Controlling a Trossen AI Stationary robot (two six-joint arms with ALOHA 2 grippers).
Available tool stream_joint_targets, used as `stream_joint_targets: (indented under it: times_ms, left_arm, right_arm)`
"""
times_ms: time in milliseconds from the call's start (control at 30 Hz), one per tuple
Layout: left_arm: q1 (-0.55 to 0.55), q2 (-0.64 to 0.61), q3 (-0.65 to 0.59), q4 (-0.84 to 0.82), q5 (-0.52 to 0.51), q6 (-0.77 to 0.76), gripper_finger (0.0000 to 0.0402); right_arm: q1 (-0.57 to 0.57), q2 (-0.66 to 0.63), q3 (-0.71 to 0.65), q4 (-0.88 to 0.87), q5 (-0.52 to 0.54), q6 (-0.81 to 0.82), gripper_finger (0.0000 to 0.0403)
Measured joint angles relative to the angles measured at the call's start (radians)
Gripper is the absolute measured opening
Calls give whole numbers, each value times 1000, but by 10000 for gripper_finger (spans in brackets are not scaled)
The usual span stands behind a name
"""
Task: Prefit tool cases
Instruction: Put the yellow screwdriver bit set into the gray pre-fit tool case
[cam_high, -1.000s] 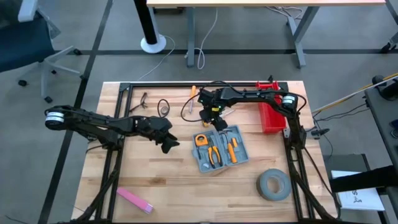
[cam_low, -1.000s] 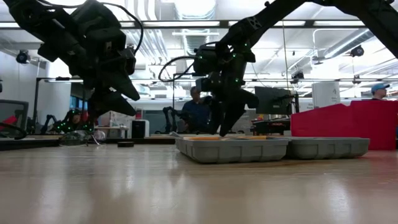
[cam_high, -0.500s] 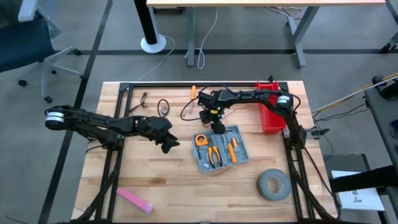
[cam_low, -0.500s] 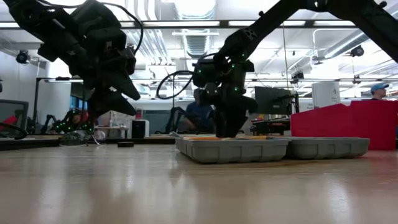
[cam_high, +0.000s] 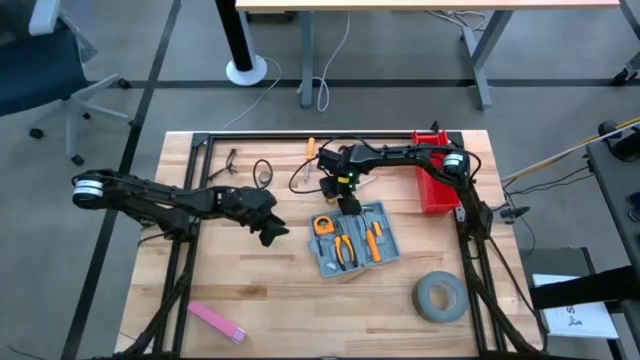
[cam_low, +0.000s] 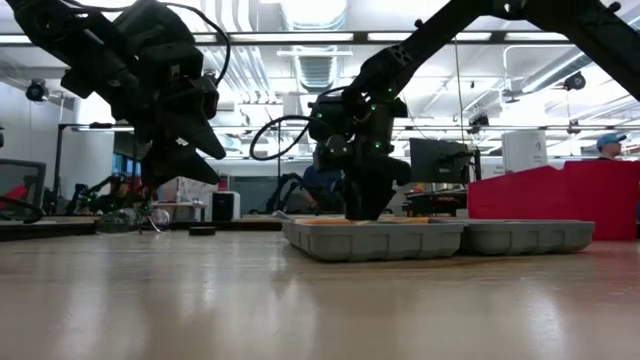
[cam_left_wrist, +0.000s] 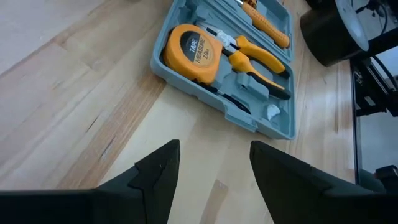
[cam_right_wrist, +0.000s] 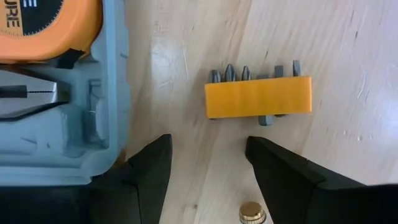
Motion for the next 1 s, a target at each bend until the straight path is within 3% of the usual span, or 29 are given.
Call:
stream_joint_targets:
  times_ms: [300, 500, 667, 1000]
  left_arm:
    - [0, 0, 0, 0, 0, 2, 204]
    - [0, 0, 0, -4, 8, -5, 204]
    - [-5, 0, 0, -11, 26, -21, 204]
    - [-5, 0, 0, -4, 26, -54, 204]
  right_arm:
    - [11, 0, -1, 60, -5, 3, 199]
    - [28, -21, -1, 120, -85, 1, 199]
    - [21, -45, -1, 51, 1, 15, 199]
    - [31, -73, -1, 123, -50, 59, 199]
